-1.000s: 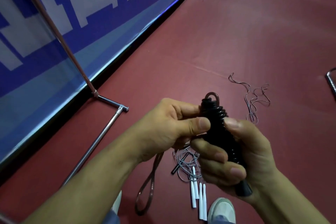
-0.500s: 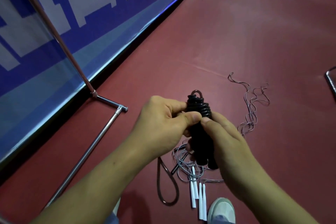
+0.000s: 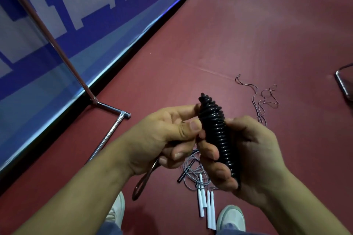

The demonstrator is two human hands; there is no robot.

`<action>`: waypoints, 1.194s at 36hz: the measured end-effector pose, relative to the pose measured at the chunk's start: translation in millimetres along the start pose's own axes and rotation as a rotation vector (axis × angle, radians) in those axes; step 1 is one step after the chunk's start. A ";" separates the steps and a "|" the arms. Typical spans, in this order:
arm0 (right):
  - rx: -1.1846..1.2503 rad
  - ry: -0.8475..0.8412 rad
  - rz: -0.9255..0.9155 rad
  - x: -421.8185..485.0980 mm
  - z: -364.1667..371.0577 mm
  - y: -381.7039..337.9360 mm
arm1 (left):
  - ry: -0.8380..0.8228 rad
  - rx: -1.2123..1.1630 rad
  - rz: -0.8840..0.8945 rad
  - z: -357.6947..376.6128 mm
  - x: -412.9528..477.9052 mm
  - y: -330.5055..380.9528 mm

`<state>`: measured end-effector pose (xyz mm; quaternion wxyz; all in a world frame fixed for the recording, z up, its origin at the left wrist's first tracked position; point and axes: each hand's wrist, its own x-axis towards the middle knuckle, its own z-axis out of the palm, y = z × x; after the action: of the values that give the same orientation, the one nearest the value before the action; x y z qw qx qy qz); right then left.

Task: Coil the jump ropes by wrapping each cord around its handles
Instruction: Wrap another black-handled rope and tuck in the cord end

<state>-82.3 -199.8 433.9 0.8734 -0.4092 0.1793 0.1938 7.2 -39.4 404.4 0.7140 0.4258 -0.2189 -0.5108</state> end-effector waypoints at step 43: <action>-0.286 0.231 -0.206 9.4 -2.2 2.9 | 0.541 0.808 0.329 4.7 4.1 -10.9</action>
<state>-75.9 -198.1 426.3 0.7951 -0.5648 0.2063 0.0787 -0.6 -46.3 397.4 0.5946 0.7446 -0.2703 -0.1380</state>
